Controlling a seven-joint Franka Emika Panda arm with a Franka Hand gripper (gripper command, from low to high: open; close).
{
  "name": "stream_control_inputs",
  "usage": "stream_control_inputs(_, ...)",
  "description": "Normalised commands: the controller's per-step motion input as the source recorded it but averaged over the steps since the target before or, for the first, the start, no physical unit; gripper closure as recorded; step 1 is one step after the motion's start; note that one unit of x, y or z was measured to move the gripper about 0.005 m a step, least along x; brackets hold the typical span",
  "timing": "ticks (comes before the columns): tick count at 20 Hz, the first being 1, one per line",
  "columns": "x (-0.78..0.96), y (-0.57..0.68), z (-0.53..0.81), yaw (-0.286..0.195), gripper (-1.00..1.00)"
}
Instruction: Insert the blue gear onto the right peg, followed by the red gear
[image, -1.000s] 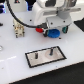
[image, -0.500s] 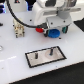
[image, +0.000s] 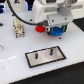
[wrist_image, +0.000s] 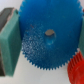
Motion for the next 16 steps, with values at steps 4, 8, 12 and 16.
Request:
stream_control_inputs(4,0.46,-0.01,0.64,0.0,1.0)
stream_control_inputs(8,0.59,-0.04,0.64,0.0,1.0)
stream_control_inputs(12,0.66,-0.08,0.63,0.0,1.0)
stream_control_inputs(16,0.67,-0.11,0.6,0.0,1.0)
